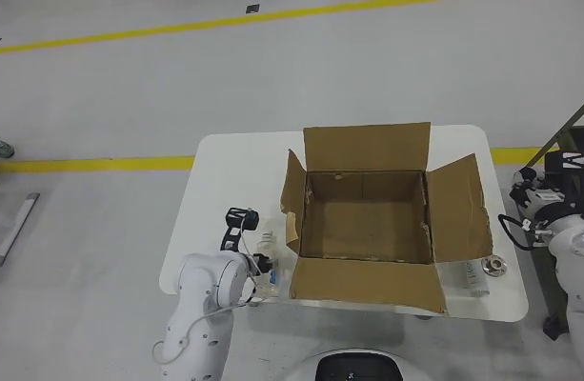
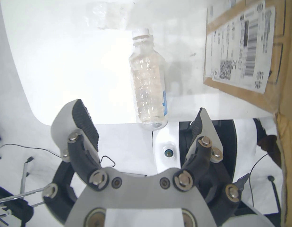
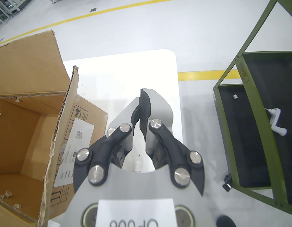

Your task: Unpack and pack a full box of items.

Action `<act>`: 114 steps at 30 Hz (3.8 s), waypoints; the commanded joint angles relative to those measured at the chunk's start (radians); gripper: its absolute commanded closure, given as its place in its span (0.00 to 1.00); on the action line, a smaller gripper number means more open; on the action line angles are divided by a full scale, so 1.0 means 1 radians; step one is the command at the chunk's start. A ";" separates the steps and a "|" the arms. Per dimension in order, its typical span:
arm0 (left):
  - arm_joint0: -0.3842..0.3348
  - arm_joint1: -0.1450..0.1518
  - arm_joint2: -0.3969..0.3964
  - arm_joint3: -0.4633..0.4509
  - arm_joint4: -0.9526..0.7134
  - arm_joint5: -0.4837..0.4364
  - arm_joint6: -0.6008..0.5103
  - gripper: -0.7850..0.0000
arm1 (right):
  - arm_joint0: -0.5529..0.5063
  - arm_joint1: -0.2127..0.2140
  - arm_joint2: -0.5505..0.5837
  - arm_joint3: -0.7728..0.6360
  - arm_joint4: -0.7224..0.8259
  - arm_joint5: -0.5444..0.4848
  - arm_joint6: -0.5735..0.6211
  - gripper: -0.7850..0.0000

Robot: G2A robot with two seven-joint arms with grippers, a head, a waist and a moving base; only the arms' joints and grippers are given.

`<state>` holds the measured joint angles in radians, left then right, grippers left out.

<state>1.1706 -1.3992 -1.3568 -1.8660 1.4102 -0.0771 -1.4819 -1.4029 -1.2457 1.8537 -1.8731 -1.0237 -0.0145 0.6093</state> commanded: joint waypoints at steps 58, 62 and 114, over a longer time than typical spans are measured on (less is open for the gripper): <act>0.038 0.006 0.009 0.054 -0.034 -0.010 0.072 0.00 | -0.050 -0.006 -0.045 0.022 -0.012 -0.135 -0.466 1.00; 0.020 0.006 0.015 0.127 -0.048 0.020 0.091 0.00 | -0.050 -0.006 -0.045 0.022 -0.012 -0.135 -0.466 1.00; -0.008 0.047 -0.221 -0.240 -0.131 0.156 0.090 1.00 | -0.050 -0.006 -0.045 0.022 -0.012 -0.135 -0.466 1.00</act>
<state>1.1856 -1.3524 -1.5693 -2.0938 1.3107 0.0709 -1.3901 -1.4533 -1.2516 1.8087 -1.8509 -1.0359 -0.1499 0.1432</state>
